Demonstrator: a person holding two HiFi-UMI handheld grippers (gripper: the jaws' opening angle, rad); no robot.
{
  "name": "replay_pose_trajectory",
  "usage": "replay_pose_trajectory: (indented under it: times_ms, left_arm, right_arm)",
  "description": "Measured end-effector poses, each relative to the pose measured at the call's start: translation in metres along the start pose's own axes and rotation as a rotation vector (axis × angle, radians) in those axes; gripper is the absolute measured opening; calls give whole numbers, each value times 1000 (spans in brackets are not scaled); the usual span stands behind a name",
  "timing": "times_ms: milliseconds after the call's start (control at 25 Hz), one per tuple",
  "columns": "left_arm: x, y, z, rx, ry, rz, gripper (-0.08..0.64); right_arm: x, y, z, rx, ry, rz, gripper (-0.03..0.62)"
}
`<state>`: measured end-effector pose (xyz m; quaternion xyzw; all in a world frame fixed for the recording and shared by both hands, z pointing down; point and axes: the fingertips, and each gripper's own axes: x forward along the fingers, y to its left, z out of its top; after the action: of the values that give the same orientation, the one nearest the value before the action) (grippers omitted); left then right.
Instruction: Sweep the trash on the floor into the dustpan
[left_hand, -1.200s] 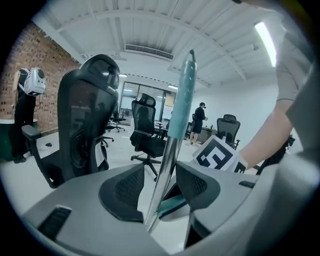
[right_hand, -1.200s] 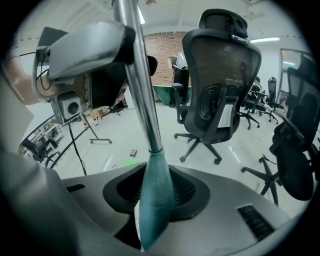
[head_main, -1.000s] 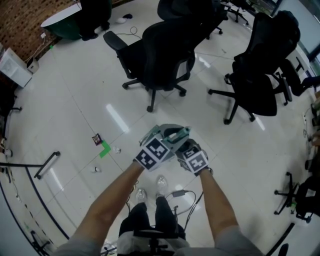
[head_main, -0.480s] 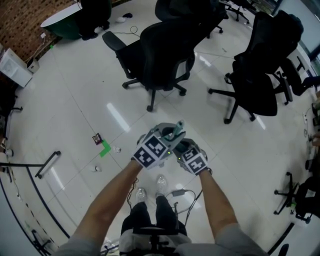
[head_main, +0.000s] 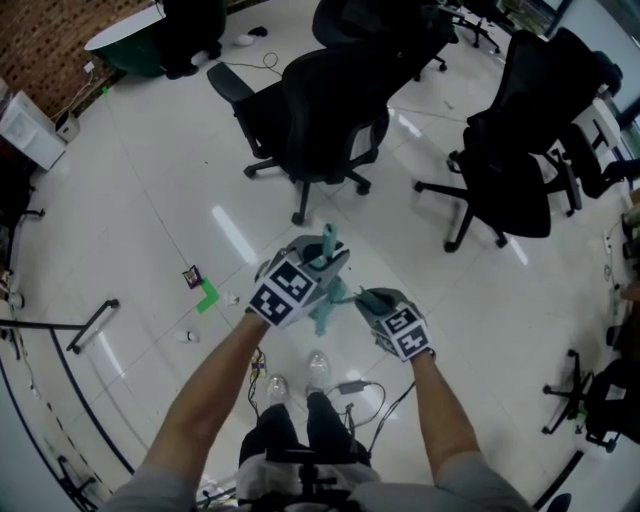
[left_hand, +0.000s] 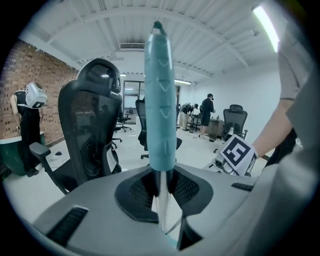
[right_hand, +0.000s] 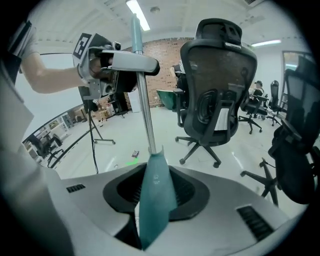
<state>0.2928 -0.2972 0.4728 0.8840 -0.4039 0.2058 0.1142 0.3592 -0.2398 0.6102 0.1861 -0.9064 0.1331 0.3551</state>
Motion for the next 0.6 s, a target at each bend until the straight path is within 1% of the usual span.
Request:
replay_pose_trajectory:
  times_ms: [120,240,400,600]
  left_arm:
    - [-7,-6,-1,-6,12,18,57]
    - [-30,2,-4,-22,16,79,57]
    - [-81,24,5,-60,-29,204,57]
    - [-160,47,15,-107,-90,384,57]
  right_arm:
    - [-9,-7,14,15,-14,0,112]
    - [-29,-4,30,29,-2,11,112]
    - [-53,11,71,-8,-27,9,112]
    - [-68,43,129,-123,-83,23,112]
